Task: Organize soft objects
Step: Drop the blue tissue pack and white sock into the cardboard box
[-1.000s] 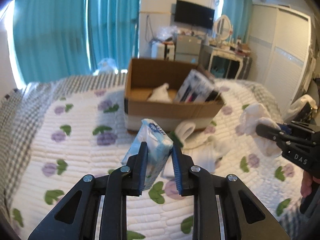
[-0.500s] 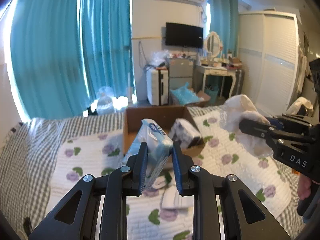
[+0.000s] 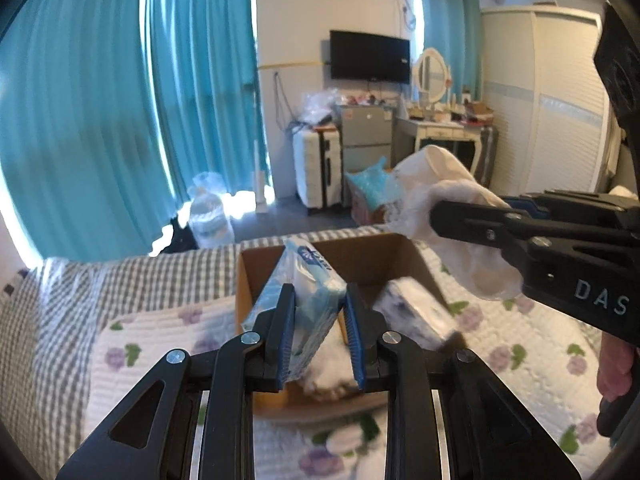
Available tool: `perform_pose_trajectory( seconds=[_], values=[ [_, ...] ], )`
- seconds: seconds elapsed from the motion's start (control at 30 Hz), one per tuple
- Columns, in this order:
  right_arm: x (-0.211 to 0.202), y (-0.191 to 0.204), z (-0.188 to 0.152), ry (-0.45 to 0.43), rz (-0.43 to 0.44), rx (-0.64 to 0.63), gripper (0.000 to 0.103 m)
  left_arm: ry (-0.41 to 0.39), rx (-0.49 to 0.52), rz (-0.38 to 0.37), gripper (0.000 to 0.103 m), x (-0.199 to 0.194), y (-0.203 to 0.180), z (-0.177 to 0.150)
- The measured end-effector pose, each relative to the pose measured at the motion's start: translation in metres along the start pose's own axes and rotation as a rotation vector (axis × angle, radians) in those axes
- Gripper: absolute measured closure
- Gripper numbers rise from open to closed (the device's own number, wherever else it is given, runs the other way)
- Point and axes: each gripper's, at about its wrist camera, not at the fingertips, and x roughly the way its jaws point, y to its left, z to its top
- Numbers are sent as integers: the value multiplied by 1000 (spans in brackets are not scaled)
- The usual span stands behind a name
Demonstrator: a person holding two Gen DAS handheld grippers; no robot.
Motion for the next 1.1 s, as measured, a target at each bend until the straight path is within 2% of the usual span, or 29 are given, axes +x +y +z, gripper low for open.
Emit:
perform_pose_trajectory(
  seconds=[0.1, 0.23, 0.33, 0.4, 0.47, 0.53, 0.63, 0.7, 0.73, 0.77, 0.8, 0.93, 1.03, 1.1],
  values=[
    [43, -12, 5, 32, 5, 11, 84, 18, 6, 15, 77, 34, 7, 0],
    [93, -27, 2, 81, 36, 42, 84, 53, 0, -7, 71, 64, 13, -7],
    [122, -37, -2, 105, 55, 66, 82, 68, 25, 37, 70, 77, 10, -11],
    [132, -45, -3, 107, 50, 89, 62, 84, 24, 44, 61, 81, 11, -15],
    [135, -52, -4, 97, 45, 123, 49, 67, 9, 41, 31, 76, 12, -16],
    [129, -60, -5, 74, 44, 150, 47, 31, 1, 46, 22, 66, 10, -14],
    [115, -63, -3, 52, 19, 154, 42, 11, -4, 54, 22, 46, 11, -9],
    [99, -62, 0, 39, -10, 138, 34, 4, -9, 63, 21, 30, 14, -5],
    [89, -60, 2, 32, -23, 127, 31, -1, -10, 67, 19, 22, 16, -3],
    [80, -59, 4, 23, -35, 118, 24, -8, -8, 76, 14, 8, 17, -1],
    [65, -56, 6, 8, -51, 110, 18, -15, -8, 82, 11, -1, 16, 1],
    [12, -42, 14, -16, -90, 80, 16, -60, 0, 102, 8, -49, 20, 14],
    [-30, -30, 22, -22, -116, 36, 9, -91, -1, 113, 0, -86, 23, 21],
    [-59, -20, 27, -41, -139, 7, 6, -118, -2, 118, 0, -108, 22, 24]
  ],
)
